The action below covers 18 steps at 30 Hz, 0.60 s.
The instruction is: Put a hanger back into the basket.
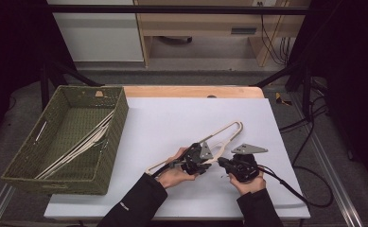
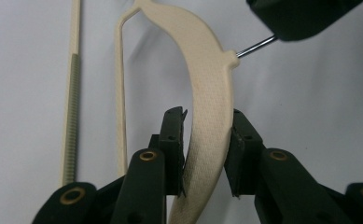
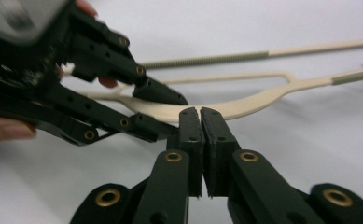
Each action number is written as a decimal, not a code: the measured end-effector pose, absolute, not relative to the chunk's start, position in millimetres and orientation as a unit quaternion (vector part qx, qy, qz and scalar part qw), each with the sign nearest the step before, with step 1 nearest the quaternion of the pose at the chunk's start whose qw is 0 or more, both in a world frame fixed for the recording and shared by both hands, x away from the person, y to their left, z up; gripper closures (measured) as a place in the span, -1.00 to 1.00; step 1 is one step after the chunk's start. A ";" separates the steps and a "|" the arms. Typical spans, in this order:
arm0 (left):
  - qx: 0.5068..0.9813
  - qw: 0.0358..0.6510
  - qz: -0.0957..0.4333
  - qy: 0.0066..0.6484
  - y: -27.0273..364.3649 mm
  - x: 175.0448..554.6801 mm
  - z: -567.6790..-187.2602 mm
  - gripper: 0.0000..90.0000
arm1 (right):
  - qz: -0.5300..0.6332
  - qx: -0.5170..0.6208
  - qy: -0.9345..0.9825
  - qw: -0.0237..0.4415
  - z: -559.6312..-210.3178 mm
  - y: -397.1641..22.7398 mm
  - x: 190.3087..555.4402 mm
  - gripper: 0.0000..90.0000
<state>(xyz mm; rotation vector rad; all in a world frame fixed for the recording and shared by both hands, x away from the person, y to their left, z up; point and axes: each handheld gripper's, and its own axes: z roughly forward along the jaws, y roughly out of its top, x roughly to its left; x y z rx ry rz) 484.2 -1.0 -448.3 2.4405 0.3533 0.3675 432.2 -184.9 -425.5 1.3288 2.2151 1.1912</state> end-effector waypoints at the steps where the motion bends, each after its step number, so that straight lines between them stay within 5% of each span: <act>1: 0.928 0.319 0.140 0.134 -0.6 484.0 -447.3 0.59 | 0.424 0.455 0.768 0.152 -422.3 -187.6 431.3 0.87; 10: 0.924 0.329 0.142 0.136 8.0 483.3 -436.3 0.66 | 0.511 0.439 0.709 0.208 -394.6 -233.4 421.5 0.34; 18: 0.915 0.342 0.145 0.155 20.0 483.8 -423.7 0.71 | 0.535 0.445 0.690 0.200 -410.4 -257.8 429.1 -0.21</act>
